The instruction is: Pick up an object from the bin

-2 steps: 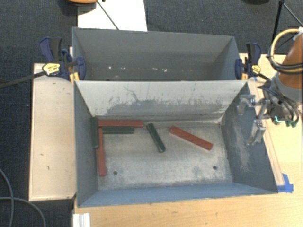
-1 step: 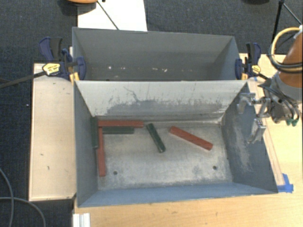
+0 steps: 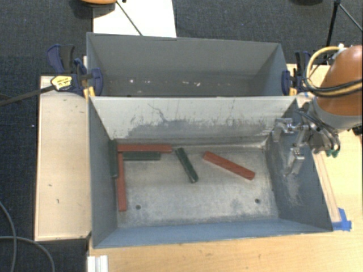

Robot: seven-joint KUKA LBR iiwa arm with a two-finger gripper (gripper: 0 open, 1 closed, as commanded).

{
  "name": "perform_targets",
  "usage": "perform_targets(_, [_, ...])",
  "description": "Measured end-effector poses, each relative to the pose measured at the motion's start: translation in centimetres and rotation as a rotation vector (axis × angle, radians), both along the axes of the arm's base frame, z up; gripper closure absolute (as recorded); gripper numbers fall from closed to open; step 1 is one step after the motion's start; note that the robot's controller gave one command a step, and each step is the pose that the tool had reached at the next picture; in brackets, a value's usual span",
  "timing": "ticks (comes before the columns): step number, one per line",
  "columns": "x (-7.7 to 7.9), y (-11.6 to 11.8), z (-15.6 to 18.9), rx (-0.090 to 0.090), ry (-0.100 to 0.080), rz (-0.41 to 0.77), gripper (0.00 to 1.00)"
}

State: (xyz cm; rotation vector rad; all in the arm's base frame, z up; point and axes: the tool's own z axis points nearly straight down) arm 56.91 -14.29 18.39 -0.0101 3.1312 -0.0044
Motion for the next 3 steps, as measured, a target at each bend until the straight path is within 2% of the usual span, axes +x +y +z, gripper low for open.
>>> perform_targets(1, [0.1, 1.9, -7.6, 0.002, 0.003, -0.03, 0.0])
perform_targets(2, [0.4, 3.9, -10.6, 0.003, 0.012, 0.054, 0.0])
perform_targets(3, [0.2, 4.6, -10.9, 0.003, 0.009, 0.082, 0.0])
